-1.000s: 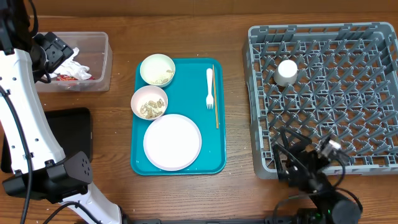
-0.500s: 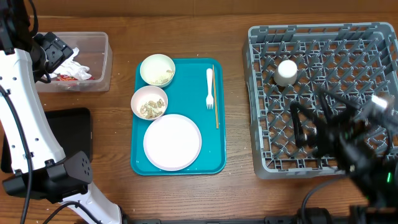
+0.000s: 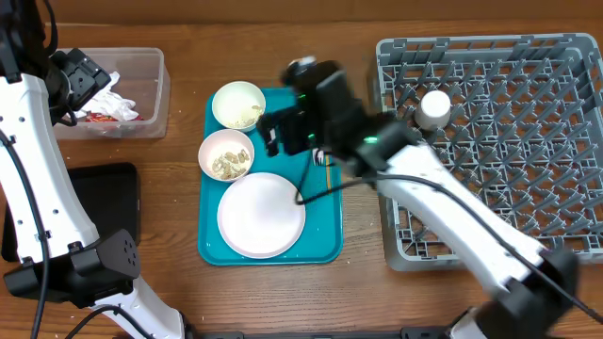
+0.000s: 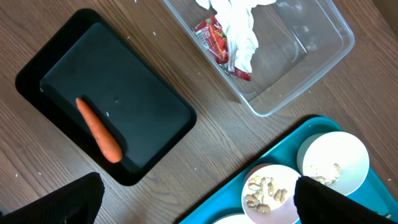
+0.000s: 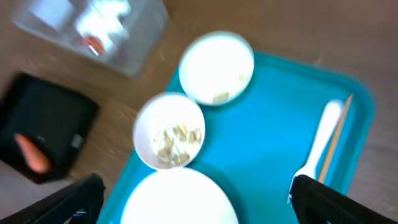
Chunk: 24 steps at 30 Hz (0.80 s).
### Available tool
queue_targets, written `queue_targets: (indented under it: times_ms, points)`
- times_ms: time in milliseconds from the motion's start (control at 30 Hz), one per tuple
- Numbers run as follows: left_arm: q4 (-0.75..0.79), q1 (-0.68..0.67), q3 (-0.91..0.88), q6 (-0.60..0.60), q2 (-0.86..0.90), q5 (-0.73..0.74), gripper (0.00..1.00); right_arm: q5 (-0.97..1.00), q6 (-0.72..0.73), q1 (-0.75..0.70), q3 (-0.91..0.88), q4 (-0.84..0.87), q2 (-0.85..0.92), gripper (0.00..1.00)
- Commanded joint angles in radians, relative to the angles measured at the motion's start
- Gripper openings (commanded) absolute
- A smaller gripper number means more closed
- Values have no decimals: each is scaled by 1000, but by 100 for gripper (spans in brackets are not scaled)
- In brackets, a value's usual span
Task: Sort waste into correct bins and load items into the dishwasher rack
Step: 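Reach the right gripper to the pink bowl of peanuts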
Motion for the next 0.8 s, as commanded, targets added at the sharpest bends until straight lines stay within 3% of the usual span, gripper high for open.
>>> queue_targets:
  times_ms: [0,267,533,633,767]
  points:
    - [-2,4,2,-2,-8,-10,100,63,99,26,38,16,132,100]
    - [-2,3,2,-2,-8,-10,100,-114,145,40,37,107,307,98]
    - [-2,3,2,-2,-8,-10,100,-89,145,119,37,241,425,77]
    - [-2,4,2,-2,-8,-10,100,20,193,129,37,241,456,76]
    - [-2,3,2,-2,-8,-10,100,26,196,121,37,242,469,76]
